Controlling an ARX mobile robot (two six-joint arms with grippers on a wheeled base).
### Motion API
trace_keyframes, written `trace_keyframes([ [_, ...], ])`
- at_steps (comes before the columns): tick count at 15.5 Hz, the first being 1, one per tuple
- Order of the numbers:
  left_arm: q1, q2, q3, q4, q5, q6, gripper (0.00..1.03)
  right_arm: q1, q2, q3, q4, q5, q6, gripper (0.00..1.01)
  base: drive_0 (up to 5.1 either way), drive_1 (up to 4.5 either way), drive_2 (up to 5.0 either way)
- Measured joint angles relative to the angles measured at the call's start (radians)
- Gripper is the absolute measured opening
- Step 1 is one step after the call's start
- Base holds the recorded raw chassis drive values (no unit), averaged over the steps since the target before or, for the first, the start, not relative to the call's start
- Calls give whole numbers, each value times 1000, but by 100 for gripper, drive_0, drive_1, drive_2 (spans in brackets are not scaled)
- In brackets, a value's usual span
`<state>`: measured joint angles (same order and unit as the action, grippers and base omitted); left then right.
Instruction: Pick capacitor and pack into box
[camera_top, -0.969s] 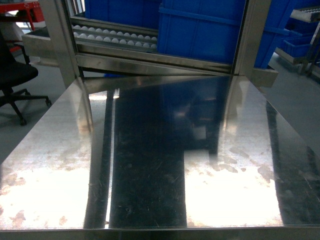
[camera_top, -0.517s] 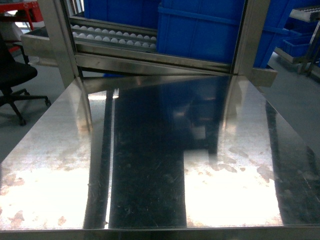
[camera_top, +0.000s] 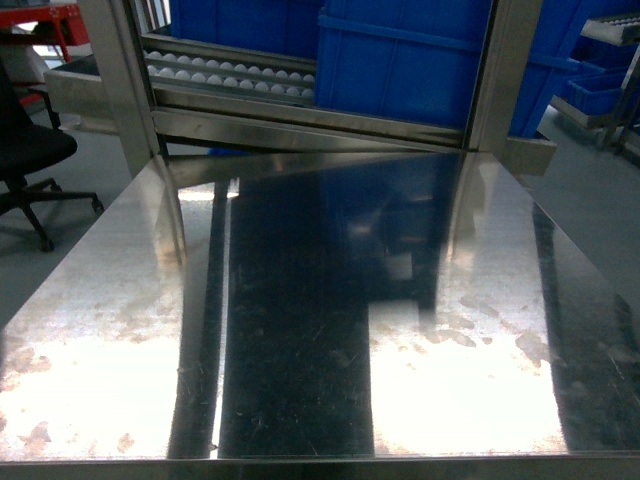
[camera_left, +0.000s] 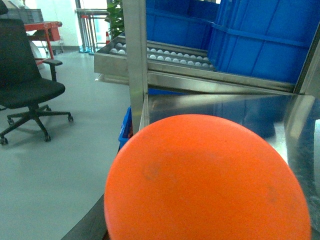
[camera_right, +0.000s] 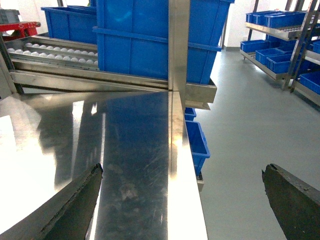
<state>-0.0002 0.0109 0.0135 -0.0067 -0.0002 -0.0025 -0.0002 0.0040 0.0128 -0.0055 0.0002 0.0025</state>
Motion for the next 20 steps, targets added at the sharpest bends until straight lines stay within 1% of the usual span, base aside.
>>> trace_keyframes([
  [20,0,0,0,3,0,0,44,0,0,0,2,0,0,98,0,0,0],
])
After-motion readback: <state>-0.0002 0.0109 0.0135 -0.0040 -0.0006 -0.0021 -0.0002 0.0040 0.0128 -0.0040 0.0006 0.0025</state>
